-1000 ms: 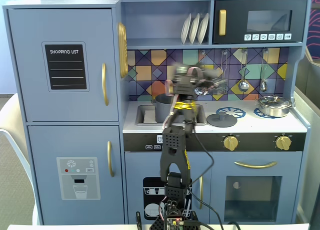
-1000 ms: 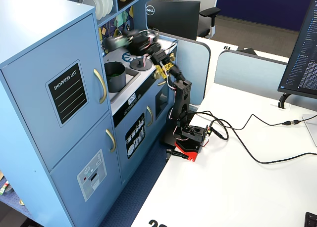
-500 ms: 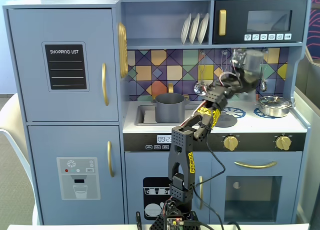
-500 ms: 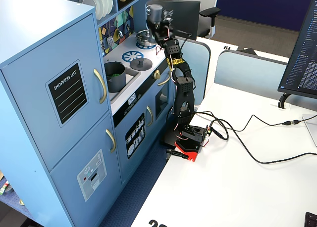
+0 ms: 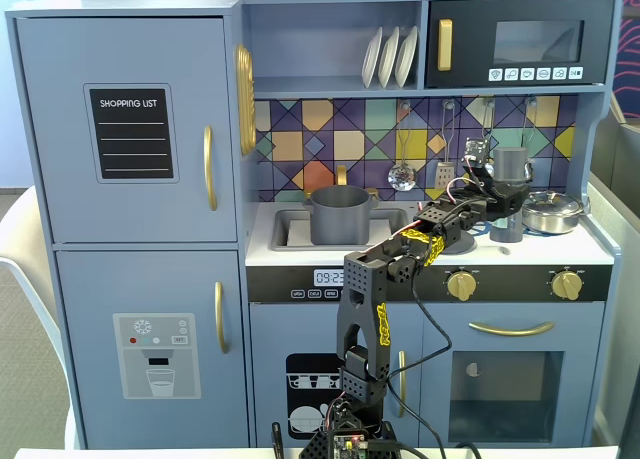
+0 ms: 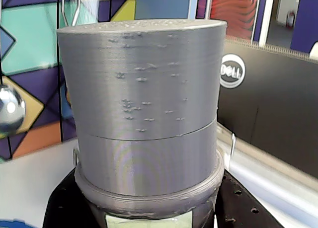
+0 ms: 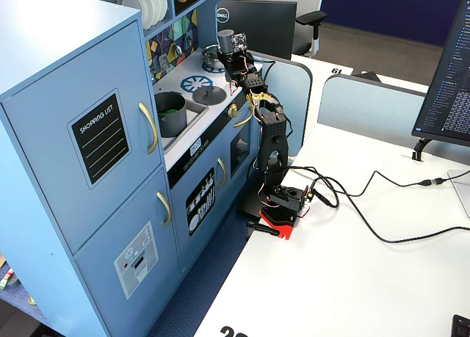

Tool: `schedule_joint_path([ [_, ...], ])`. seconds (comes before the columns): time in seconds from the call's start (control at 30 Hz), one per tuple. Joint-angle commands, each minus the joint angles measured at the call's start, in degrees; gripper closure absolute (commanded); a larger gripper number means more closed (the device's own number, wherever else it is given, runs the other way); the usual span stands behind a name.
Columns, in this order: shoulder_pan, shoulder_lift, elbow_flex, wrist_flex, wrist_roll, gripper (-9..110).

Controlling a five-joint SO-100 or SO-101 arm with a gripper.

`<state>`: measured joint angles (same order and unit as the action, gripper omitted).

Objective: Put salt in the gray recipient

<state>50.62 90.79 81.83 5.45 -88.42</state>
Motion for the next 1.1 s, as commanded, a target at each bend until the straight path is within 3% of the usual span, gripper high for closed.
schedule_joint_path([
  [0.0, 0.6, 0.8, 0.3, -4.2, -1.1, 101],
  [0.4, 0.7, 1.1, 6.9, -10.7, 3.5, 101],
  [0.83, 1.1, 3.3, 14.1, -14.2, 2.0, 101],
  [0.93, 1.4, 3.6, 14.1, -13.4, 1.6, 94],
  [1.07, 1.8, 4.5, 14.4, -12.0, -0.4, 68],
])
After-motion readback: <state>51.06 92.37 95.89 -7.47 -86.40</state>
